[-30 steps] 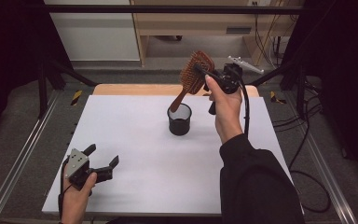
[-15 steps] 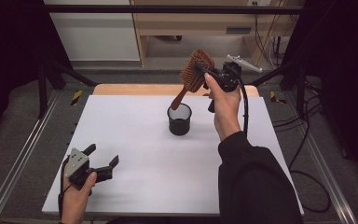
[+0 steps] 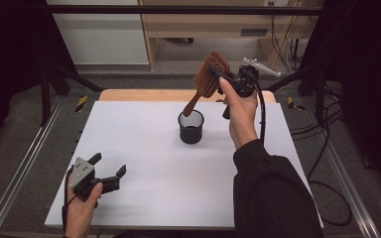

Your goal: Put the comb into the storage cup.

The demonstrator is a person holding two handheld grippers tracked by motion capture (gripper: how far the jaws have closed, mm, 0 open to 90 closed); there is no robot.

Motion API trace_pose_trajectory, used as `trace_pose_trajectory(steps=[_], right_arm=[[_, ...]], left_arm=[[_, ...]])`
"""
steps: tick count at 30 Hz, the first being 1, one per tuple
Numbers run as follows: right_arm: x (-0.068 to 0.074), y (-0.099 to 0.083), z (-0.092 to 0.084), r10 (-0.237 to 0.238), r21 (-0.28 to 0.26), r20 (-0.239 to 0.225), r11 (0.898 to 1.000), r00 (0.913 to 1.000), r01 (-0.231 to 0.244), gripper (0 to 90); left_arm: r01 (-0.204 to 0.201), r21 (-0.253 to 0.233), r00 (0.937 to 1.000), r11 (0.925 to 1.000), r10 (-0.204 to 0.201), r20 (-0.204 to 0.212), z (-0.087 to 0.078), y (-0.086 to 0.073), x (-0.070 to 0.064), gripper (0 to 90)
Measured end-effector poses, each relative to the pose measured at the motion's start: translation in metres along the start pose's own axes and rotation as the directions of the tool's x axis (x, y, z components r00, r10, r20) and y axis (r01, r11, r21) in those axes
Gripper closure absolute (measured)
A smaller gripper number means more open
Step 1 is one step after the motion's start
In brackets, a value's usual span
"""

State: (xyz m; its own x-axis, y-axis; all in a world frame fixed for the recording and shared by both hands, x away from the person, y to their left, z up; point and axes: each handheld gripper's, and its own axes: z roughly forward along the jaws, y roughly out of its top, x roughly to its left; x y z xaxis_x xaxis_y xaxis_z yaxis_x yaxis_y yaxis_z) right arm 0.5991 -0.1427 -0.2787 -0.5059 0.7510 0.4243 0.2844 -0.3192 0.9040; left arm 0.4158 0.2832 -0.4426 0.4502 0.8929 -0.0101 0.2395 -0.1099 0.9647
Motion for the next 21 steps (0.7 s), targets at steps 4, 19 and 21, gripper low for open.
trace_pose_trajectory(steps=[4,19,21], right_arm=[[0.0004,0.0006,0.0003,-0.002,0.001,0.003,1.0,1.0,0.002,52.4],[-0.002,0.006,-0.0038,-0.02,-0.009,0.024,1.0,0.9995,0.02,52.3],[-0.0026,0.0072,-0.0044,-0.019,-0.01,0.03,1.0,0.9994,0.02,52.3]], left_arm=[[-0.001,-0.001,1.0,1.0,0.001,0.0,-0.0002,0.0,0.0002,2.3],[-0.003,0.0,1.0,1.0,0.003,0.002,-0.0001,0.0001,0.0003,2.3],[-0.003,-0.001,1.0,1.0,0.003,0.002,0.0,0.0001,0.0004,2.3]])
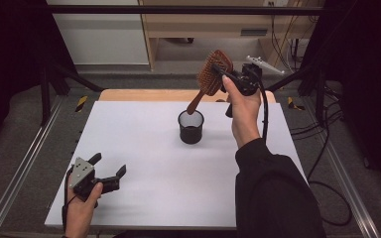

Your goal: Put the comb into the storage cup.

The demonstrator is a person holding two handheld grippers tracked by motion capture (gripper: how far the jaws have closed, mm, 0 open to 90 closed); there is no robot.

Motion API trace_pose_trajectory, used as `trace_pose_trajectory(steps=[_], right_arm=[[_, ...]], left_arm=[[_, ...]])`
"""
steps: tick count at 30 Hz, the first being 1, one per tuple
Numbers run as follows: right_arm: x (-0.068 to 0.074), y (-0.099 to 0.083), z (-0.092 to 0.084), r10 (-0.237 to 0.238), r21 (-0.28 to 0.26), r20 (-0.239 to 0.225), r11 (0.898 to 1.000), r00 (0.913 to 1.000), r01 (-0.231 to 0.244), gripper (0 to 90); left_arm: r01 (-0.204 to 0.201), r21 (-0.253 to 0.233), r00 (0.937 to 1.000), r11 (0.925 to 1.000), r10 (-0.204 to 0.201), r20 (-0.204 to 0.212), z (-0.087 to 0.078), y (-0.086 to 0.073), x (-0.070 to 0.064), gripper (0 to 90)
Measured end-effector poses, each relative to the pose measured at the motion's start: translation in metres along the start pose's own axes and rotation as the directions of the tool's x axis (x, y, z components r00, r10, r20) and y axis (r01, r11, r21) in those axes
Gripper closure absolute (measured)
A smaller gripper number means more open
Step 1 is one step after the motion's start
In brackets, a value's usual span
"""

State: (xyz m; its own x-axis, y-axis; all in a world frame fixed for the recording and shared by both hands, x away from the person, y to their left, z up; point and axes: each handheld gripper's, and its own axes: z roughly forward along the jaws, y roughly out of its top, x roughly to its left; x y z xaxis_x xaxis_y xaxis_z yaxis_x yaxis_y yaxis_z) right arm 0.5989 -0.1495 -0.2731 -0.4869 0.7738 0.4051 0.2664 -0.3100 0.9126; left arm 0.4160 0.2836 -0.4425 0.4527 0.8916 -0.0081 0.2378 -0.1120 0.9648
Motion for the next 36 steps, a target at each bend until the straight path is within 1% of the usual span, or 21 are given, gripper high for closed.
trace_pose_trajectory(steps=[6,11,17,21,23,34,36], right_arm=[[-0.003,-0.001,0.001,-0.018,0.007,0.019,1.0,0.9997,0.018,52.2],[-0.003,-0.004,0.004,-0.027,0.02,0.021,0.999,0.9994,0.026,52.2],[-0.004,-0.004,0.006,-0.024,0.013,0.027,1.0,0.9994,0.024,52.2],[-0.006,-0.005,0.007,-0.015,0.01,0.018,1.0,0.9997,0.015,52.1],[-0.005,-0.005,0.007,-0.025,0.014,0.023,1.0,0.9994,0.025,52.1],[-0.006,-0.008,0.01,-0.033,0.03,0.028,0.999,0.9991,0.033,52.0],[-0.006,-0.009,0.011,-0.034,0.034,0.027,0.999,0.9991,0.033,52.0]], left_arm=[[-0.001,-0.002,1.0,1.0,0.001,0.001,0.0,0.0,-0.001,2.3],[0.001,-0.001,1.0,1.0,-0.001,0.002,0.001,0.0,-0.001,2.3],[0.0,-0.001,1.0,1.0,0.0,0.003,0.0,0.0,-0.001,2.3],[-0.003,0.001,1.0,1.0,0.003,0.005,0.001,0.0,-0.001,2.3],[-0.003,0.001,1.0,1.0,0.003,0.007,0.001,0.0,-0.002,2.4],[-0.001,0.002,1.0,1.0,0.001,0.006,0.001,0.0,-0.002,2.4],[-0.007,0.008,0.9999,0.9999,0.007,0.008,0.002,-0.001,-0.002,2.4]])
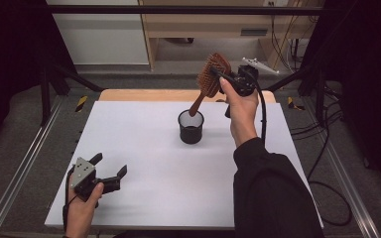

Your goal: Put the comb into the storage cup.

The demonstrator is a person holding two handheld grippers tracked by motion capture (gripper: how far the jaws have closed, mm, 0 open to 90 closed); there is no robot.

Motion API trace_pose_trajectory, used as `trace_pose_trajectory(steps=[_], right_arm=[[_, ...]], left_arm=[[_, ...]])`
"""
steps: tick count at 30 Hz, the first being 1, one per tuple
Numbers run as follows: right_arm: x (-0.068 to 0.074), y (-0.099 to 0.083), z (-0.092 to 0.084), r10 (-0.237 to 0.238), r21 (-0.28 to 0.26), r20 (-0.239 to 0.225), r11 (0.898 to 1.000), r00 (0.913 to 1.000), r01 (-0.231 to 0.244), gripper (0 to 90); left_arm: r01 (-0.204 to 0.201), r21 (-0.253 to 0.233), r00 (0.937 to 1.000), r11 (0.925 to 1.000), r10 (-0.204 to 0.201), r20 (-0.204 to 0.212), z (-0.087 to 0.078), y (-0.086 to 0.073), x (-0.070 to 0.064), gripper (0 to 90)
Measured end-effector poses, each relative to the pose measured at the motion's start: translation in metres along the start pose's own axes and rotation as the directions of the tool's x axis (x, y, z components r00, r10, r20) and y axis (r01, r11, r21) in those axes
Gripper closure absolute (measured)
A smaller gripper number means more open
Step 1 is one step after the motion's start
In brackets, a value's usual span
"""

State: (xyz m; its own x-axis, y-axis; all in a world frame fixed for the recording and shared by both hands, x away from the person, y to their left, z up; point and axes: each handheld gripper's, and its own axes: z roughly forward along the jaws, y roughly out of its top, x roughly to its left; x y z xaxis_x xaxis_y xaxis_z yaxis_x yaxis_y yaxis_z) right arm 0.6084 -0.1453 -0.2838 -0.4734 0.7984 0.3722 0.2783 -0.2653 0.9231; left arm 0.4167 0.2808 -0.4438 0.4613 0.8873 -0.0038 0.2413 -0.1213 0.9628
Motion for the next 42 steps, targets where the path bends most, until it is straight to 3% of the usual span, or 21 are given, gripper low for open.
trace_pose_trajectory(steps=[34,42], right_arm=[[0.003,-0.009,0.008,-0.055,0.044,0.013,0.998,0.9984,0.054,51.8],[0.0,-0.015,0.008,-0.046,0.051,0.018,0.998,0.9988,0.045,51.8]], left_arm=[[-0.002,-0.004,1.0,1.0,0.002,0.002,0.0,0.0,0.0,2.7],[-0.003,-0.004,1.0,1.0,0.003,0.003,0.0,0.0,0.0,2.7]])
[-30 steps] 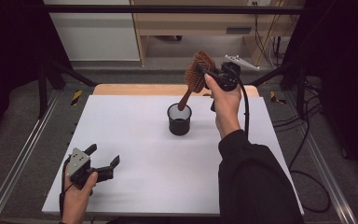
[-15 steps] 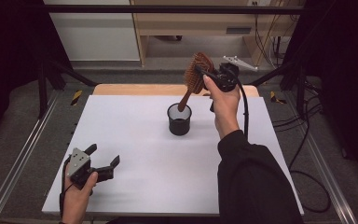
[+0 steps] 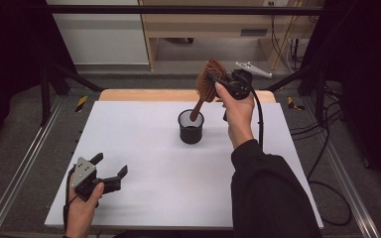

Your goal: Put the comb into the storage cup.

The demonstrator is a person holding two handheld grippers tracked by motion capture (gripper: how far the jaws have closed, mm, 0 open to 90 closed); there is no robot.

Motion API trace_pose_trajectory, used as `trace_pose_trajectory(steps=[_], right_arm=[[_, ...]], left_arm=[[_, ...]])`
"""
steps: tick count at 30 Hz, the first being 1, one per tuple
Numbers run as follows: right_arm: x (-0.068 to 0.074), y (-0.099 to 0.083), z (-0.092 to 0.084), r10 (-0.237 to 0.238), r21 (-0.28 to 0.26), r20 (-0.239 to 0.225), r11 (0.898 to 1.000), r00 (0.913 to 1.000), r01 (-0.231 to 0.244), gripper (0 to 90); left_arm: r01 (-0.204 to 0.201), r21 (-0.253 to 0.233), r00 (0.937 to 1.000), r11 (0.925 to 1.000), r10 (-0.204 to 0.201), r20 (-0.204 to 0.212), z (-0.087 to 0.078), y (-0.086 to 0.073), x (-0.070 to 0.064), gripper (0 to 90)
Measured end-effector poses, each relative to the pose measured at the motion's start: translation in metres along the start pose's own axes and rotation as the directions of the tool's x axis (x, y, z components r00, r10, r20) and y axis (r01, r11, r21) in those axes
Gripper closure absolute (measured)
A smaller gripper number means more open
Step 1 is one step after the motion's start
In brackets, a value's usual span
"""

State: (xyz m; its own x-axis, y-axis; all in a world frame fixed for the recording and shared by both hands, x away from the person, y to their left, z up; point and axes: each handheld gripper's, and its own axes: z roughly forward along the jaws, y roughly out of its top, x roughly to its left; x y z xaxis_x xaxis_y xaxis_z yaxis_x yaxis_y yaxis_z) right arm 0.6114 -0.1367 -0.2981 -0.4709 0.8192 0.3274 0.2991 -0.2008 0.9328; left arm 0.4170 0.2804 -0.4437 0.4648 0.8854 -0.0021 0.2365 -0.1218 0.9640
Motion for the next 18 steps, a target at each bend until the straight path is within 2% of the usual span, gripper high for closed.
trace_pose_trajectory(steps=[18], right_arm=[[0.0,-0.012,0.006,-0.012,0.033,-0.003,0.999,0.9999,0.012,51.6]], left_arm=[[-0.003,0.004,1.0,1.0,0.003,0.007,0.0,0.0,0.0,2.7]])
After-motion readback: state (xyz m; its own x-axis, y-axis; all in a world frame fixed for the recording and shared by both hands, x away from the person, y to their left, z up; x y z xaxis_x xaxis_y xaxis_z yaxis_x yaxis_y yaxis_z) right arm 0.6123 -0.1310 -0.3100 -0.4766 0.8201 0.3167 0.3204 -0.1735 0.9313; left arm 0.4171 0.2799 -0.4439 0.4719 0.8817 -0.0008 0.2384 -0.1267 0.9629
